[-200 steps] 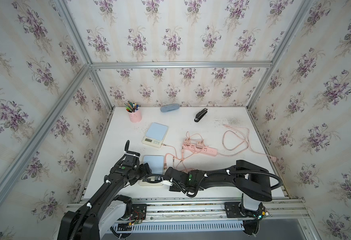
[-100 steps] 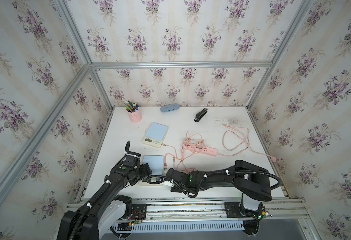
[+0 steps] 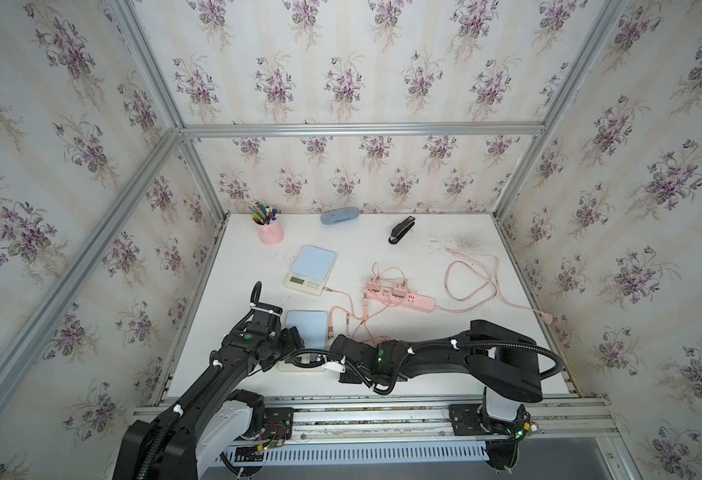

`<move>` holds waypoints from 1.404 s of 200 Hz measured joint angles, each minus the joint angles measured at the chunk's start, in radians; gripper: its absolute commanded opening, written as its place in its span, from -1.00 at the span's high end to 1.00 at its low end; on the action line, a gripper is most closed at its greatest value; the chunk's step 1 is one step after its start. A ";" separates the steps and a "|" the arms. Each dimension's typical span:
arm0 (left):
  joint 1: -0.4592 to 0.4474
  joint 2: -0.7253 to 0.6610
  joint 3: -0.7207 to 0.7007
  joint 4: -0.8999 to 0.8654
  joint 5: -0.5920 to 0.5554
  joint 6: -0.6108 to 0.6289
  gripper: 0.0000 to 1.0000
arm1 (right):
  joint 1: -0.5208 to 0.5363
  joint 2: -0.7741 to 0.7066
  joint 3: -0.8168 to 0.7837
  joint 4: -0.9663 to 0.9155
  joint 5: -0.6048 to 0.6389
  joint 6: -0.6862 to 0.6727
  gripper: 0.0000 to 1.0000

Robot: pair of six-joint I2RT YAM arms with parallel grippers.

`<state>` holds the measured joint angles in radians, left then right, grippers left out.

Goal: Charge the electronic scale
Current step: Insert the charging cable into the electronic scale.

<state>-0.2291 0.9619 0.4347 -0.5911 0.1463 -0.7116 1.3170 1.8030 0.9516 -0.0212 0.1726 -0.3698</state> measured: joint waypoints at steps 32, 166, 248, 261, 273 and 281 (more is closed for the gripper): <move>-0.003 -0.001 0.000 0.000 -0.002 -0.004 -0.73 | 0.000 0.000 0.000 0.000 -0.003 -0.003 1.00; -0.023 -0.009 -0.003 -0.001 -0.013 -0.022 -0.72 | 0.002 0.001 0.002 -0.006 -0.005 -0.022 1.00; -0.055 -0.007 -0.004 0.003 -0.031 -0.039 -0.71 | 0.002 0.024 0.040 -0.039 0.003 -0.053 1.00; -0.059 -0.007 -0.004 0.003 -0.034 -0.042 -0.71 | 0.002 0.029 0.045 -0.044 0.005 -0.057 1.00; -0.061 -0.007 -0.004 0.003 -0.036 -0.043 -0.71 | 0.002 0.029 0.047 -0.047 0.006 -0.058 1.00; -0.064 -0.008 -0.004 0.003 -0.037 -0.045 -0.71 | 0.002 0.029 0.048 -0.048 0.006 -0.060 1.00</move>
<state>-0.2928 0.9539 0.4309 -0.5877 0.1093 -0.7567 1.3190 1.8320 0.9997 -0.0689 0.1791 -0.4297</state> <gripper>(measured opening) 0.857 0.055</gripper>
